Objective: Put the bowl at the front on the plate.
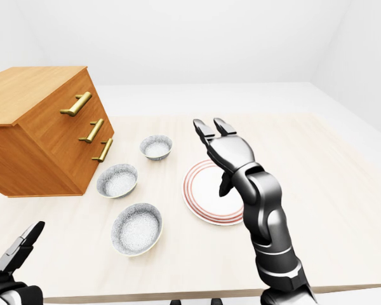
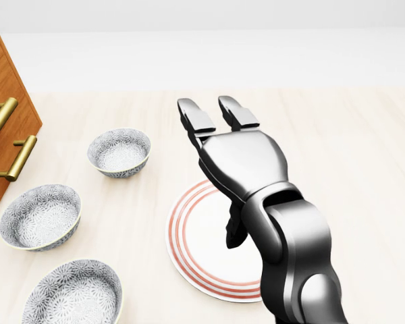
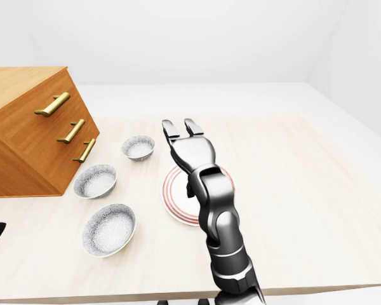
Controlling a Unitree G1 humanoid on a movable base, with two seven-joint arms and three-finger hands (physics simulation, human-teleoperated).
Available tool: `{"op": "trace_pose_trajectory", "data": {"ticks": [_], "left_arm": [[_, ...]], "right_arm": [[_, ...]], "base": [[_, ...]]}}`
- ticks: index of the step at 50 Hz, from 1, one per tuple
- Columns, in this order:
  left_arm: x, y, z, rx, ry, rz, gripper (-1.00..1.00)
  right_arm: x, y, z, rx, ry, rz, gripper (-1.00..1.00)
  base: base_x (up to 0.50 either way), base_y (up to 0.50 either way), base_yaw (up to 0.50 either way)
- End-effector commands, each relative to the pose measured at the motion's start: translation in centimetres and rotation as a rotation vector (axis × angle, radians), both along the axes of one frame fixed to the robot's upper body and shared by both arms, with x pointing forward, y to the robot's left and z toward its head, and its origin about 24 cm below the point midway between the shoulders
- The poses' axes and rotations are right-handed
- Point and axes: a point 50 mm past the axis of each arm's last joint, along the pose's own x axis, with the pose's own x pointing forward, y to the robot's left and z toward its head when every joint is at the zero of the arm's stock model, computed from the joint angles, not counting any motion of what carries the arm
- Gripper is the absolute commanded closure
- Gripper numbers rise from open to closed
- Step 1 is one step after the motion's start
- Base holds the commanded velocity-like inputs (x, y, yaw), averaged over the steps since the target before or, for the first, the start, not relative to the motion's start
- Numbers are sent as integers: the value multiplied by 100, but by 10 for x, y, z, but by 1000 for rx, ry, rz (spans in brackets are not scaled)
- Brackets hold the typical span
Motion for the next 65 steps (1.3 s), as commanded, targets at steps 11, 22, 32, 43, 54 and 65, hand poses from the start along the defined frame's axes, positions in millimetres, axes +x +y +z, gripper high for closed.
{"op": "trace_pose_trajectory", "data": {"ticks": [11, 22, 32, 43, 54, 65], "left_arm": [[0, 0, 0, 1, -2, -2, -100], [0, 0, 0, 0, 1, -5, -100], [0, 0, 0, 0, 1, -5, -100], [0, 0, -1, 0, 3, -2, -100], [-1, 0, 0, 4, 2, -3, -100], [0, 0, 0, 4, 1, -3, -100]], "right_arm": [[-5, 32, -20, -120, 54, -2, -100], [-9, 33, -24, -105, 69, 1, -100], [-9, 33, -24, -104, 69, 0, -100], [-17, 42, -9, -126, -14, 5, -100], [-34, 59, -1, -118, -58, 40, -100], [-47, 79, -13, -154, -33, 148, -100]], "base": [[0, 0, 0], [0, 0, 0], [0, 0, 0], [0, 0, 0], [0, 0, 0], [0, 0, 0]]}}
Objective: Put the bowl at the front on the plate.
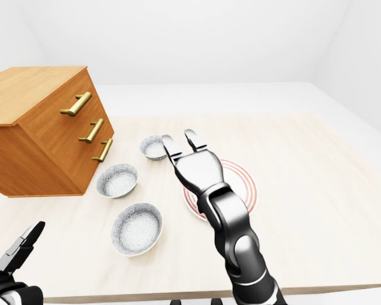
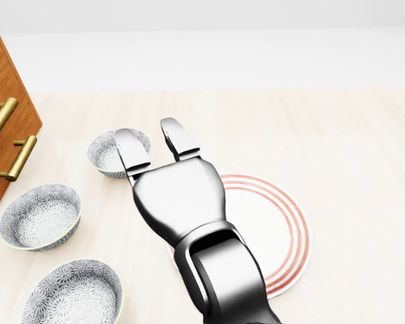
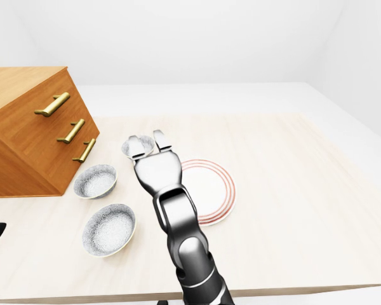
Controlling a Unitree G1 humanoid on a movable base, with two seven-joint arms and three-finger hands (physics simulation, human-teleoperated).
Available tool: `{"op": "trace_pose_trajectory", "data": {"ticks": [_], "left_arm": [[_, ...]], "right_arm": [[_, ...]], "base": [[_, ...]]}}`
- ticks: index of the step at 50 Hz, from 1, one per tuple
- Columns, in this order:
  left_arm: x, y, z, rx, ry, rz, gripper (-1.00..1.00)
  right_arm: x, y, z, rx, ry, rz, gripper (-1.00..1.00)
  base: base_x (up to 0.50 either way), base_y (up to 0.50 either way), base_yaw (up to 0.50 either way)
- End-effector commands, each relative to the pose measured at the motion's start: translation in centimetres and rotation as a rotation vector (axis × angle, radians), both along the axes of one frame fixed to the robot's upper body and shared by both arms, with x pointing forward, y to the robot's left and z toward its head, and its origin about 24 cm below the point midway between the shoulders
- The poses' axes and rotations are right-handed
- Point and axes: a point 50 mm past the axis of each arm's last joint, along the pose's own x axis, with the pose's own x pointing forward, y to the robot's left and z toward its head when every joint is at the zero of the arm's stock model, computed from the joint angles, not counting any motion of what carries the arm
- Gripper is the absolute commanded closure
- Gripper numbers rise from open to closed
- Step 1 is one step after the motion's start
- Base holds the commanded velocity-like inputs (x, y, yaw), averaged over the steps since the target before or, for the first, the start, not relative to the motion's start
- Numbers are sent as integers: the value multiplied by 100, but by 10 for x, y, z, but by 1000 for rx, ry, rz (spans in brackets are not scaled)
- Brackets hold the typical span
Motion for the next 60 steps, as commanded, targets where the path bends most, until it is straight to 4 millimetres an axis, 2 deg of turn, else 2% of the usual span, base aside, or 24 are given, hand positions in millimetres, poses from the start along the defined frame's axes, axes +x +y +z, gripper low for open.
{"op": "trace_pose_trajectory", "data": {"ticks": [1, 9, 20, 25, 27, 28, 34, 44, 47, 48, 60], "left_arm": [[-1, 0, 2, 6, -5, 1, -100], [0, 0, 1, 3, -2, 1, -100], [1, 0, -1, 0, 6, 1, -100], [0, 0, -2, 0, 11, 0, -100], [2, -1, -4, -6, 18, -1, -100], [2, -1, -4, -6, 19, -2, -100], [1, -1, -2, 0, 17, 2, -100], [3, -1, -6, -7, 32, 2, -100], [3, -1, -5, -6, 31, 3, -100], [3, -1, -6, -7, 33, 3, -100], [3, -1, -6, -7, 33, 3, -100]], "right_arm": [[-15, 18, -4, -21, 4, 83, -100], [-25, 23, -6, -31, -4, 124, -100], [-52, 26, -3, -28, -45, 182, -100], [-54, 27, -19, -120, -17, 181, -100], [-56, 31, -27, -128, 18, 213, -100], [-59, 36, -32, -139, 32, 289, -100], [-63, 42, -51, -117, 139, 353, -100], [-67, 39, -79, -179, 240, 356, -100], [-61, 33, -66, -152, 194, 301, -100], [-56, 25, -54, -137, 140, 240, -100], [-56, 24, -53, -136, 137, 236, -100]], "base": [[0, 0, 0], [0, 0, 0], [0, 0, 0], [0, 0, 0], [0, 0, 0], [0, 0, 0], [0, 0, 0], [0, 0, 0], [0, 0, 0], [0, 0, 0], [0, 0, 0]]}}
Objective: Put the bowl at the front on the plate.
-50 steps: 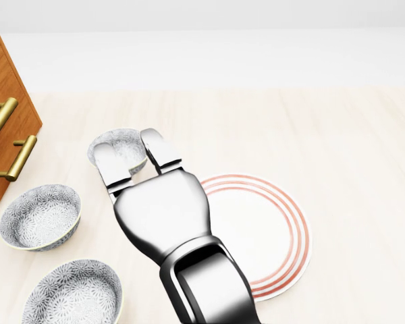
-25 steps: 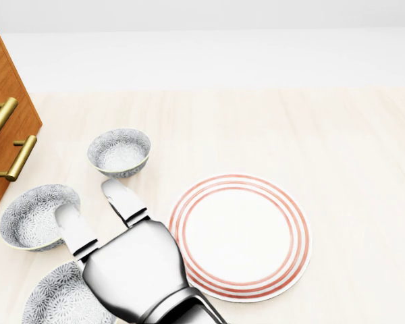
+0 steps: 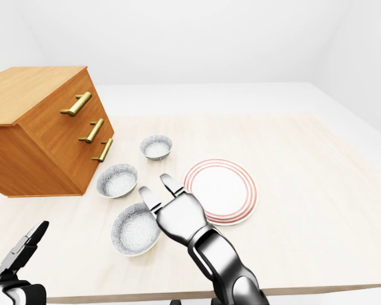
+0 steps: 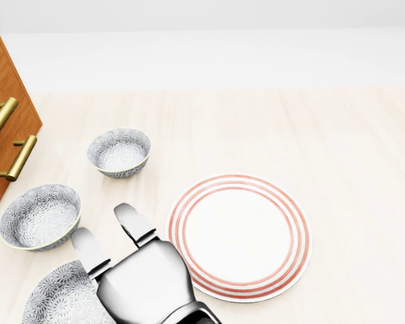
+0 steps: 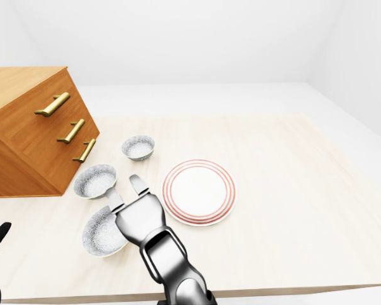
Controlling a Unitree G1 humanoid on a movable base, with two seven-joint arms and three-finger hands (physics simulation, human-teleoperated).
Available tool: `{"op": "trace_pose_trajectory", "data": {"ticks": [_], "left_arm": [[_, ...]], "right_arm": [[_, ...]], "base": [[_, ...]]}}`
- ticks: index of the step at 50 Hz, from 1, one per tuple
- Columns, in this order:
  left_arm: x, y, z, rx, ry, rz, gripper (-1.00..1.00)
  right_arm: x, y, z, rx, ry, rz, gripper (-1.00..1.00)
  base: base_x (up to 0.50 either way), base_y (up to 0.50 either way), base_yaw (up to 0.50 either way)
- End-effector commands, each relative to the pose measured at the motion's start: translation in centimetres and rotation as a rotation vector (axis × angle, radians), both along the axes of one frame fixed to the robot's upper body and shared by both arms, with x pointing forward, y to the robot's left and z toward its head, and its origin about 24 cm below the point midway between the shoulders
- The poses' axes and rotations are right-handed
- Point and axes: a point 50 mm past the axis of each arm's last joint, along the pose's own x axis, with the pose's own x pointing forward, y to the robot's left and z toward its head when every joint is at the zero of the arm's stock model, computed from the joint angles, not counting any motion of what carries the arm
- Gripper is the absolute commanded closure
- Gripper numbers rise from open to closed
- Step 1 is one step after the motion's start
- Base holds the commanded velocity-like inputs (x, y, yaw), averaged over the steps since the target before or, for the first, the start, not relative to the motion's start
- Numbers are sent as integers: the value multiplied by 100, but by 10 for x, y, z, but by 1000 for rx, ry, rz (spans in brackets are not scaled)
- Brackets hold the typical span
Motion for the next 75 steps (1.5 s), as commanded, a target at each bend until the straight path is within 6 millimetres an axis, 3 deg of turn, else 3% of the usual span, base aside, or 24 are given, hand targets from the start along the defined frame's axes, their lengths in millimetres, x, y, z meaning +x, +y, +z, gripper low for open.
{"op": "trace_pose_trajectory", "data": {"ticks": [1, 12, 24, 40, 44, 75], "left_arm": [[0, 0, 0, -1, 2, 0, -100], [0, 0, 0, -1, 3, 0, -100], [1, 0, -1, 0, 6, 1, -100], [1, 0, 0, -6, -2, 4, -100], [2, -1, -6, -18, 17, -1, -100], [2, 0, -8, -43, 6, -10, -100]], "right_arm": [[1, -4, 2, 3, -9, -28, -100], [1, -4, 2, 3, -9, -28, -100], [-6, 17, -19, -44, 77, 79, -100], [-1, 38, -32, -48, 171, 156, -100], [1, 43, -45, -75, 229, 166, -100], [8, 57, -81, -117, 425, 190, -100]], "base": [[0, 0, 0], [0, 0, 0], [0, 0, 0], [0, 0, 0], [0, 0, 0], [0, 0, 0]]}}
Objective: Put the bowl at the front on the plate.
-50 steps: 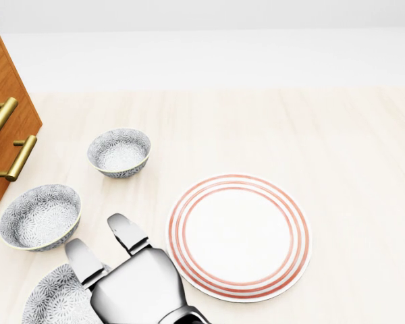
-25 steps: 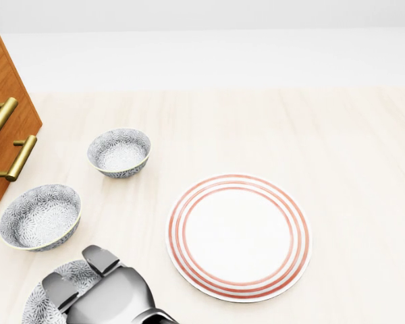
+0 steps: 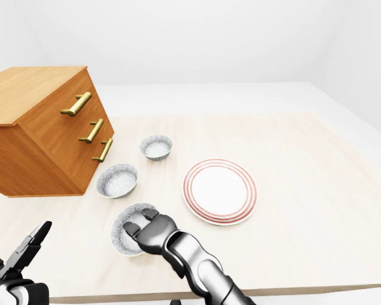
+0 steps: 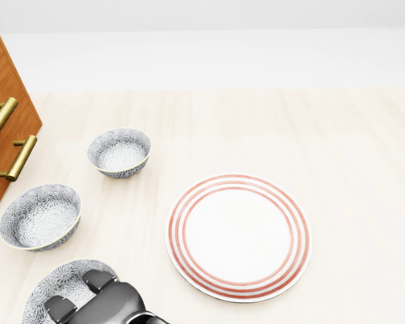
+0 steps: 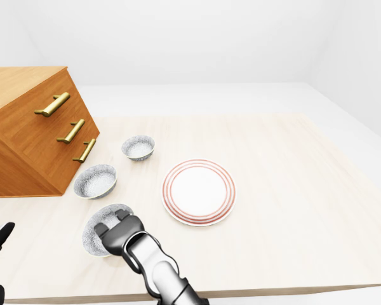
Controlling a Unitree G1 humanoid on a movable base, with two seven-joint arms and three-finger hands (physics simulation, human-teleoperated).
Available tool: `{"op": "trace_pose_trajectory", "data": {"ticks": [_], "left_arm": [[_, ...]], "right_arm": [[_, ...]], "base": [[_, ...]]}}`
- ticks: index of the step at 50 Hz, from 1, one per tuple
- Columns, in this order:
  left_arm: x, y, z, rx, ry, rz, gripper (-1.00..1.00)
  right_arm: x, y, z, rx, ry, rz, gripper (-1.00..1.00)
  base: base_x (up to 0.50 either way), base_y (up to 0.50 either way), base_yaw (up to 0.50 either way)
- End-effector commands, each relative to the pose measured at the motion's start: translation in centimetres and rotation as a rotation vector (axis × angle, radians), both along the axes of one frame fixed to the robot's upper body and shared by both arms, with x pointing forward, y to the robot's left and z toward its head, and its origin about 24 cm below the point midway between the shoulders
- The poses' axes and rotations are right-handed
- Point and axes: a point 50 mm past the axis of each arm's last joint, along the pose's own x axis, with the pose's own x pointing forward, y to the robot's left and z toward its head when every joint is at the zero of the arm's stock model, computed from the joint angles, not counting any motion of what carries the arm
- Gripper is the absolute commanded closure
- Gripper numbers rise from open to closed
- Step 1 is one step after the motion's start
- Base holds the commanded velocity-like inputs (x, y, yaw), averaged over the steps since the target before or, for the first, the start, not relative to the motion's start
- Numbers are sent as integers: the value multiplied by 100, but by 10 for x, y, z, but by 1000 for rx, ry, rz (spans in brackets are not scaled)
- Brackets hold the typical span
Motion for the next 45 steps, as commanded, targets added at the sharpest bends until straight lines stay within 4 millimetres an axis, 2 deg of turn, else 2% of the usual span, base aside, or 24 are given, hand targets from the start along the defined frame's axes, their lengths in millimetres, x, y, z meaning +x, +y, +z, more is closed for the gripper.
{"op": "trace_pose_trajectory", "data": {"ticks": [1, 8, 9, 22, 30, 31, 32, 33, 45], "left_arm": [[1, 0, -2, -9, 5, -4, -100], [1, 0, -3, -10, 6, -5, -100], [-3, 0, 5, 6, -22, -11, -100], [0, 0, 0, -2, -7, -4, -100], [0, 0, 1, -1, -8, -4, -100], [0, 0, 0, -3, -6, -5, -100], [0, 0, 0, -4, -4, -6, -100], [0, 0, 0, -3, -5, -4, -100], [1, 0, -1, -8, -3, -8, -100]], "right_arm": [[0, 5, -13, -24, 67, 12, -100], [2, 5, -16, -35, 79, 9, -100], [2, 5, -17, -36, 84, 8, -100], [2, 5, -28, -55, 140, 8, -100], [1, 4, -28, -42, 147, 3, -100], [1, 4, -28, -41, 148, 4, -87], [1, 4, -28, -39, 151, 4, -25], [1, 5, -27, -38, 147, 5, 100], [3, 2, -25, -37, 131, -4, 100]], "base": [[0, 0, 0], [0, 0, 0], [0, 0, 0], [0, 0, 0], [0, 0, 0], [0, 0, 0], [0, 0, 0], [0, 0, 0], [0, 0, 0]]}}
